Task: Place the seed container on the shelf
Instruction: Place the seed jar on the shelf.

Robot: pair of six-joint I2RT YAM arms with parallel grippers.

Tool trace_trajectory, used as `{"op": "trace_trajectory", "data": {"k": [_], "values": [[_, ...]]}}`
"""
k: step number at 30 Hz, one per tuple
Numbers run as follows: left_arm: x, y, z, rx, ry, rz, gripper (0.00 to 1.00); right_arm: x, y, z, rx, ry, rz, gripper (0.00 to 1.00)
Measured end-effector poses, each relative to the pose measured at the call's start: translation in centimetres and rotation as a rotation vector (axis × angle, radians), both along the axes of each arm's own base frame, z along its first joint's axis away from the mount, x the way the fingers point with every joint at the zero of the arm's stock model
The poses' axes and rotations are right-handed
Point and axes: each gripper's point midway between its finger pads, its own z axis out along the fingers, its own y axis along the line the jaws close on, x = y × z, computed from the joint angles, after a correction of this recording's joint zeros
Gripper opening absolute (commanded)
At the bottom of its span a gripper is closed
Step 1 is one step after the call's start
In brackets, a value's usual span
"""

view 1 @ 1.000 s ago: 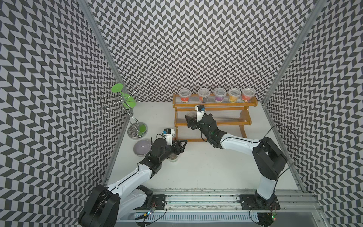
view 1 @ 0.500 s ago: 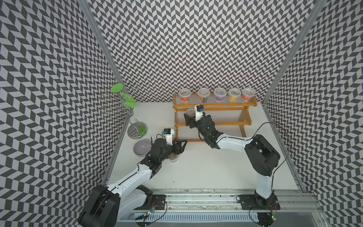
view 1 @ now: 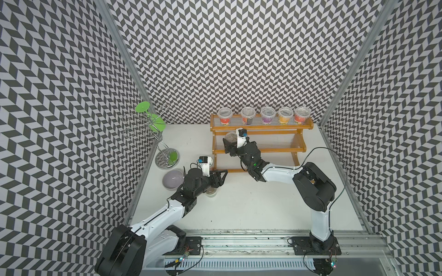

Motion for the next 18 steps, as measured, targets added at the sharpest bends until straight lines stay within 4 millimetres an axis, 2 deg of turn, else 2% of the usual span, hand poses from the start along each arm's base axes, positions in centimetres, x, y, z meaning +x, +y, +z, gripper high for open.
{"op": "trace_trajectory", "data": {"k": [10,18], "values": [[-0.1,0.0,0.1,0.000,-0.001,-0.001,0.67,-0.6,0.0,-0.9,-0.033,0.025,0.023,0.98],[-0.6,0.4,1.2,0.006,-0.031,-0.003,0.70,-3.3,-1.7,1.4,-0.052,0.031,0.064,1.00]]}}
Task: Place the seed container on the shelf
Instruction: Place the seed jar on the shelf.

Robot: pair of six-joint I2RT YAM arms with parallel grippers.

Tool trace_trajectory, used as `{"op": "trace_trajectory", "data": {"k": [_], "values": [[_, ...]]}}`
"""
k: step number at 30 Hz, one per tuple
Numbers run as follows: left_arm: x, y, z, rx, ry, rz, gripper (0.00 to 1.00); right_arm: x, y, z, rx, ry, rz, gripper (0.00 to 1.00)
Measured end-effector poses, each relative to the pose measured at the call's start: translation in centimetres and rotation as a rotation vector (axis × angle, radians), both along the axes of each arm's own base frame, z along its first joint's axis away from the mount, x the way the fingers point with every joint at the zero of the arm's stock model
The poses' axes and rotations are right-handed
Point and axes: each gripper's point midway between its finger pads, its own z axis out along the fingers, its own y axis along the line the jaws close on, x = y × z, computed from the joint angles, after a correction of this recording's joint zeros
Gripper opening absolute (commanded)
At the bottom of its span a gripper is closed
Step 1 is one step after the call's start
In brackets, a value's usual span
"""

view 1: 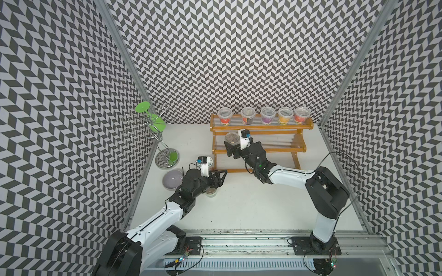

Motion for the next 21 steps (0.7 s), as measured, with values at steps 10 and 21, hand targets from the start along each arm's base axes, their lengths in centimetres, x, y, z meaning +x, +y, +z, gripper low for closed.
{"op": "trace_trajectory", "data": {"k": [10,21], "values": [[-0.2,1.4,0.6,0.003,0.009,0.063,0.70,-5.2,-3.2,-0.2,-0.039,0.028,0.078,1.00],[0.1,5.4,-0.9,-0.011,0.071,0.211,0.73,-10.5,-6.8,-2.9,-0.036,0.140,0.125,1.00]]}}
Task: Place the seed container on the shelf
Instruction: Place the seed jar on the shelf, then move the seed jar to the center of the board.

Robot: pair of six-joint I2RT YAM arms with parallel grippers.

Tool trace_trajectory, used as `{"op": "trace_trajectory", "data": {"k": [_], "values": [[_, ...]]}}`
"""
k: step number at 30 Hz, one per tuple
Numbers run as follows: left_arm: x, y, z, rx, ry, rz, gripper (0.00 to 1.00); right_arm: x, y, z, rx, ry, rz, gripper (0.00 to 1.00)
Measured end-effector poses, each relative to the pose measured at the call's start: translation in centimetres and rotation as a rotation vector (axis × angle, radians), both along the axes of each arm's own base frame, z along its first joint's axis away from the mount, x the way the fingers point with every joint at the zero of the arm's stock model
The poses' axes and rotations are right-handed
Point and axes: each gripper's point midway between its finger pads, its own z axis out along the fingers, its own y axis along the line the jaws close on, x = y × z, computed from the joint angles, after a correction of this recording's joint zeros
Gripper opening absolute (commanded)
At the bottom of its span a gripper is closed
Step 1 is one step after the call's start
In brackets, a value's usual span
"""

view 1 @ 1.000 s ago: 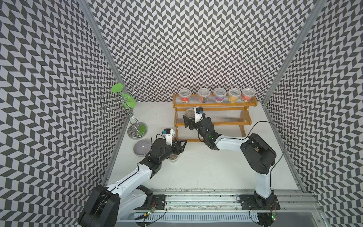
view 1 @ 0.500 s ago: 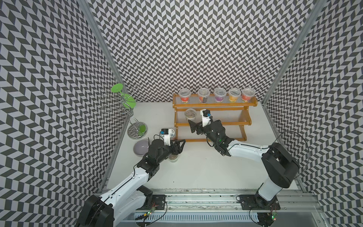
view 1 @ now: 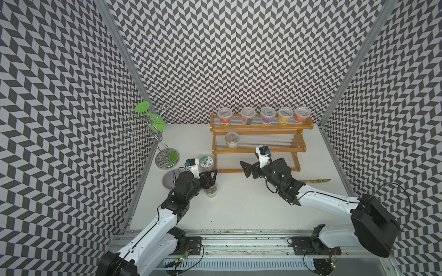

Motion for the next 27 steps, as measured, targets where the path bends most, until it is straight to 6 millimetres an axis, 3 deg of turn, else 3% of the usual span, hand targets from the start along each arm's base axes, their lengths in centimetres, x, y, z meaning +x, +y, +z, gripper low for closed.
{"op": "trace_trajectory", "data": {"k": [4,8,13,16,22,27], "values": [[0.0,1.2,-1.2,-0.011,0.043,0.039,0.76,-2.4,-0.4,-1.5,0.015,0.044,0.072,1.00],[-0.3,1.8,-2.8,-0.027,0.095,0.052,0.75,-4.8,0.4,-2.7,0.028,0.100,0.194,1.00],[-1.2,2.1,-5.4,-0.029,0.172,0.058,0.67,-7.1,1.5,-3.8,0.062,0.195,0.318,1.00],[-1.8,2.3,-6.7,-0.025,0.205,0.062,0.61,-8.3,1.2,-5.6,0.077,0.271,0.335,0.99],[-2.4,2.4,-7.6,-0.008,0.234,0.053,0.53,-9.3,-0.9,-10.2,0.073,0.424,0.240,1.00],[-3.1,1.2,-8.0,0.012,0.239,-0.003,0.52,-8.4,-2.1,-11.2,0.076,0.453,0.146,0.99]]}}
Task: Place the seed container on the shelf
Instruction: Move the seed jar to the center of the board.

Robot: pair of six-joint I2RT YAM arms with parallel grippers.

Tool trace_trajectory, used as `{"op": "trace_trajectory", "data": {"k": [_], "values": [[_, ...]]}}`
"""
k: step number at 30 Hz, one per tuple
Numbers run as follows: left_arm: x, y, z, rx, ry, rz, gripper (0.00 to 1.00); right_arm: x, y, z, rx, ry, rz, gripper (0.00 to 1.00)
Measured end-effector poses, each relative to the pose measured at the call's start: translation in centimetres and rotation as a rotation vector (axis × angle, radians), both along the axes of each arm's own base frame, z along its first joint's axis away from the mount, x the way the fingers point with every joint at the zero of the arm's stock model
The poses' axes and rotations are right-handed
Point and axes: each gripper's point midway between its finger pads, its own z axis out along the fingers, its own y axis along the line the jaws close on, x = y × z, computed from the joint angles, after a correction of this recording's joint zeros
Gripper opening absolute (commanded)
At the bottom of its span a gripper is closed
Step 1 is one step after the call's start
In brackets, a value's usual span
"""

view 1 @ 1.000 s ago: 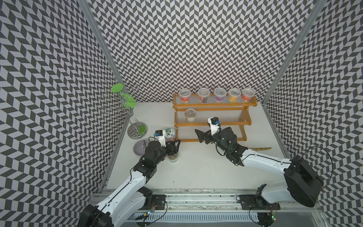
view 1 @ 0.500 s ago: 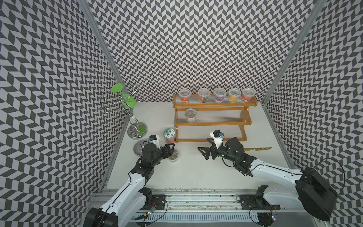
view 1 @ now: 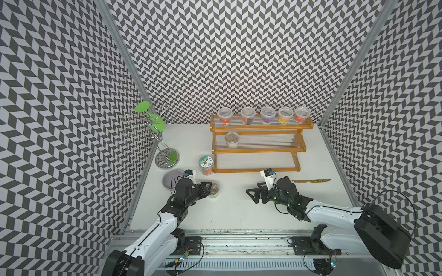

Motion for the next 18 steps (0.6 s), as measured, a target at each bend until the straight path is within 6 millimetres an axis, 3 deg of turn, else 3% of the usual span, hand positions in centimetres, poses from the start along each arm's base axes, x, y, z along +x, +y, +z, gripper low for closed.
{"op": "trace_trajectory", "data": {"k": [4,18], "values": [[-1.1,-2.1,-1.3,0.033,0.034,-0.094,0.51,0.6,-0.7,-0.2,-0.013,0.002,-0.034,1.00],[-1.6,-12.7,-0.9,0.078,-0.001,-0.414,0.46,1.6,-5.5,-0.5,0.013,0.011,-0.165,1.00]]}}
